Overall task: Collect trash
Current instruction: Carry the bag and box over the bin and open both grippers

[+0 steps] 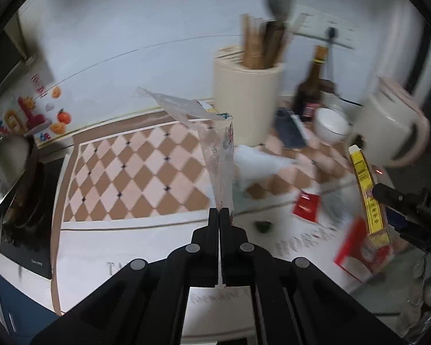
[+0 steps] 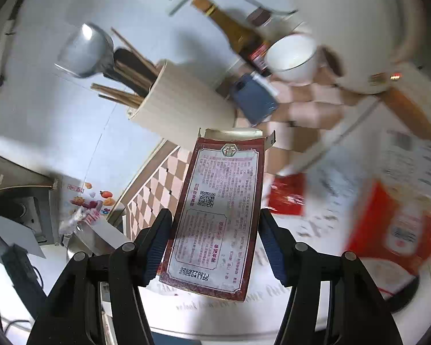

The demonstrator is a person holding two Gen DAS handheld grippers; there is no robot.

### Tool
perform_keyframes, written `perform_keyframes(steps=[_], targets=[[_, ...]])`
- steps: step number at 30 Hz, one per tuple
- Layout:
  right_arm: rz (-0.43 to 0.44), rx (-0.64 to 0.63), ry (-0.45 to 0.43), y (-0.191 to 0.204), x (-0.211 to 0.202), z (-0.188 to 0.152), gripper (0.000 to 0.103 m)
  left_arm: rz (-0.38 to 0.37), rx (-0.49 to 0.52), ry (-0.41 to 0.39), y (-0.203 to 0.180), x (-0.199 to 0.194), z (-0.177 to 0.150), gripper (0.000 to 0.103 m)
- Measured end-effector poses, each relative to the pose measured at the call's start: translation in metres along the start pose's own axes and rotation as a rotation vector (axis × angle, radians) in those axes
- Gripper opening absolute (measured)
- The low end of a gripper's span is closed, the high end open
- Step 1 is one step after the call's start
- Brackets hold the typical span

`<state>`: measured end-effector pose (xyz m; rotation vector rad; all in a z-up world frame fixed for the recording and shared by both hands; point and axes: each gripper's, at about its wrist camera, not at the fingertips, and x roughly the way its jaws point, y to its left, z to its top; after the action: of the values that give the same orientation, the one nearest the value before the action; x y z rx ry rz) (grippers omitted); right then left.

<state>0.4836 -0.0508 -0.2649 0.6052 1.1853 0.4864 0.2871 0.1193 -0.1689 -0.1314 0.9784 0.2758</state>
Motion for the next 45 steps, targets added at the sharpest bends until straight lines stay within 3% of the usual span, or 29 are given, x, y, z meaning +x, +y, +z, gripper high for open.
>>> perform_keyframes(steps=[4, 10, 15, 18, 21, 25, 31, 34, 38, 39, 40, 41, 42, 43, 45], targets=[[-0.039, 0.007, -0.083, -0.032, -0.067, -0.034, 0.062, -0.093, 0.075, 0.018, -0.048, -0.022, -0.024, 0.000], [-0.211, 0.079, -0.183, -0.123, -0.169, -0.112, 0.062, -0.235, 0.273, 0.121, -0.160, -0.031, -0.096, 0.000], [-0.352, 0.231, -0.169, -0.229, -0.223, -0.193, 0.062, -0.338, 0.435, 0.252, -0.254, -0.004, -0.178, 0.000], [-0.413, 0.341, -0.140, -0.302, -0.235, -0.243, 0.062, -0.392, 0.506, 0.380, -0.308, 0.041, -0.239, 0.000], [-0.457, 0.430, -0.091, -0.373, -0.226, -0.291, 0.062, -0.409, 0.547, 0.496, -0.343, 0.098, -0.294, 0.000], [-0.482, 0.533, -0.009, -0.471, -0.184, -0.354, 0.062, -0.428, 0.556, 0.695, -0.375, 0.214, -0.379, 0.000], [-0.471, 0.604, 0.080, -0.596, -0.089, -0.421, 0.062, -0.388, 0.602, 0.920, -0.395, 0.381, -0.494, 0.000], [-0.457, 0.609, 0.122, -0.645, -0.038, -0.440, 0.062, -0.342, 0.642, 0.953, -0.400, 0.427, -0.531, 0.000], [-0.434, 0.598, 0.181, -0.683, 0.014, -0.447, 0.064, -0.347, 0.643, 0.959, -0.404, 0.449, -0.555, 0.005], [-0.423, 0.604, 0.190, -0.685, 0.025, -0.447, 0.065, -0.340, 0.646, 0.946, -0.406, 0.449, -0.554, 0.014], [-0.418, 0.608, 0.198, -0.689, 0.034, -0.449, 0.068, -0.327, 0.646, 0.918, -0.403, 0.450, -0.551, 0.046], [-0.419, 0.608, 0.209, -0.694, 0.039, -0.450, 0.081, -0.325, 0.641, 0.902, -0.403, 0.449, -0.551, 0.071], [-0.431, 0.604, 0.213, -0.697, 0.041, -0.448, 0.088, -0.329, 0.629, 0.887, -0.400, 0.448, -0.548, 0.103], [-0.439, 0.602, 0.210, -0.696, 0.045, -0.446, 0.096, -0.335, 0.613, 0.864, -0.398, 0.446, -0.542, 0.103], [-0.464, 0.596, 0.202, -0.690, 0.046, -0.440, 0.096, -0.305, 0.615, 0.833, -0.395, 0.442, -0.535, 0.103]])
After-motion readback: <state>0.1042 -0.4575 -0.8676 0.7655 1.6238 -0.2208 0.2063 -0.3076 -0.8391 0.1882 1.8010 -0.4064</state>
